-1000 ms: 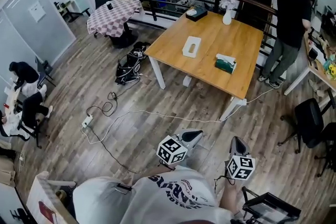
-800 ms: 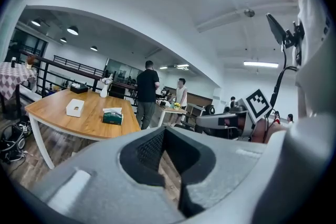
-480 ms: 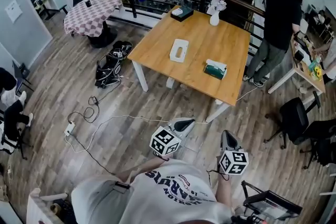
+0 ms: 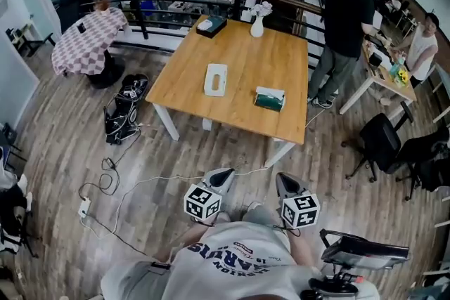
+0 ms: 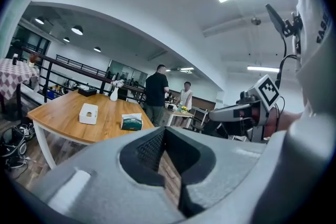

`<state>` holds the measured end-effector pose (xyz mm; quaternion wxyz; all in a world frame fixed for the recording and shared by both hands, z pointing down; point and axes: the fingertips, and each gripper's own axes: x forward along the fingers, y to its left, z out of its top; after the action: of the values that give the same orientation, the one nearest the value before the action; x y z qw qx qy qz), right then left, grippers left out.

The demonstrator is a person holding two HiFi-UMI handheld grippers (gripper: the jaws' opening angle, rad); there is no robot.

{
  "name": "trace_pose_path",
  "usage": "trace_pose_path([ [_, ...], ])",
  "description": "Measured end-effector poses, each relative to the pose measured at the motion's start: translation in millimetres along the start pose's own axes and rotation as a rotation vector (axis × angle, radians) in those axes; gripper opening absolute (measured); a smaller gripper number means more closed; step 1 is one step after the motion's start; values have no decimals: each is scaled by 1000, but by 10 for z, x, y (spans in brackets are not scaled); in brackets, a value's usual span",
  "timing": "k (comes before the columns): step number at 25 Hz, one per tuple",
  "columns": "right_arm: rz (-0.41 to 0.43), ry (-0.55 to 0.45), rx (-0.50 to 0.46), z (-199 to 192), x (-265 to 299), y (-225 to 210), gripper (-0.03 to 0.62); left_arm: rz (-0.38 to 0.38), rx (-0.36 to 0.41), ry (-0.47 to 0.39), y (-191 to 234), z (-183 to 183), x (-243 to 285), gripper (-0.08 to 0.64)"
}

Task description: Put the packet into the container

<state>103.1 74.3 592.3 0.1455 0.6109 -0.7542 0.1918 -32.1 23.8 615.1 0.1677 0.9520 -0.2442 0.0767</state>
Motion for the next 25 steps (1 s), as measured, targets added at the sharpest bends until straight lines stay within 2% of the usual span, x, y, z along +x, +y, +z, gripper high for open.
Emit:
trace_pose_path([
  [3,27,39,-5,-46,160,94,9,25,-23,-26,104,49,-92,0],
  [8,93,50,-49,129,679,244,9,74,12,-70,387,231,-225,0],
  [10,148,49,-73,244,942,344,9,133,-10,-61,595,194,-299,0],
  [13,260,55,-106,392,1328,547,9,260,-50,-48,936,118,-481,0],
  [16,333,62,-130,539,1658,624,9,356,-86,-53,1276,169,-551,0],
  [20,375,66,-142,714,2068,468,9,445,-98,-79,1657,372,-435,0],
  [25,393,80,-131,916,2514,153,9,456,-60,-84,1978,747,11,0],
])
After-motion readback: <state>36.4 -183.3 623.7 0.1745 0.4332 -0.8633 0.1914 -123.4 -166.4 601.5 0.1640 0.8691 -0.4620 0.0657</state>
